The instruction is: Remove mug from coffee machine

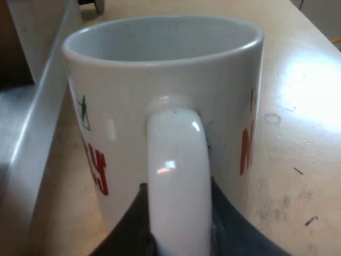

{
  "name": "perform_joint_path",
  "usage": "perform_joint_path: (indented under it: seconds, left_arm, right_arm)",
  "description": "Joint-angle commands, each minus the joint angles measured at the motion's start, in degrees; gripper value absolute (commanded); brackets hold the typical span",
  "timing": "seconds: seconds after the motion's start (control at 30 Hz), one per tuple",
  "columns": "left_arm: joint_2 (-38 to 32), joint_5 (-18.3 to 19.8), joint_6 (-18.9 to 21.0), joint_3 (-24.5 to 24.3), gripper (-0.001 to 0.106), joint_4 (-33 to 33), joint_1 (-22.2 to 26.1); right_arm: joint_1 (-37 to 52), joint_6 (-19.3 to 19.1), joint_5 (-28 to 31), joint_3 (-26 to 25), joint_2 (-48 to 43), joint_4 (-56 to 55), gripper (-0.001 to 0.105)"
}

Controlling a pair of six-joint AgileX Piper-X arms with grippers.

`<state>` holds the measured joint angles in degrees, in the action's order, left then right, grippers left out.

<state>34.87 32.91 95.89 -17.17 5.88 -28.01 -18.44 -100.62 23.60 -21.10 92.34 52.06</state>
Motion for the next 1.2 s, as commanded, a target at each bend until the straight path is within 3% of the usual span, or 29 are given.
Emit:
perform_joint_path:
  seconds: [0.03,0.8,1.03,1.2]
  left_arm:
    - [0.0,-0.1,0.3,-0.1,0.072,-0.2,-0.3]
    - [0.0,-0.1,0.3,-0.1,0.072,-0.2,-0.3]
    - [0.0,-0.1,0.3,-0.1,0.072,-0.2,-0.3]
    - [0.0,-0.1,0.3,-0.1,0.072,-0.2,-0.3]
  right_arm:
    - [0.2,0.8,0.7,0.1,0.5,-5.0,0.000]
    - [0.2,1.1,-0.7,0.1,0.3,-6.3,0.000]
    - [0.2,0.1,-3.8,0.1,0.3,-6.5,0.000]
    - [0.2,0.1,-4.0,0.1,0.2,-6.5,0.020]
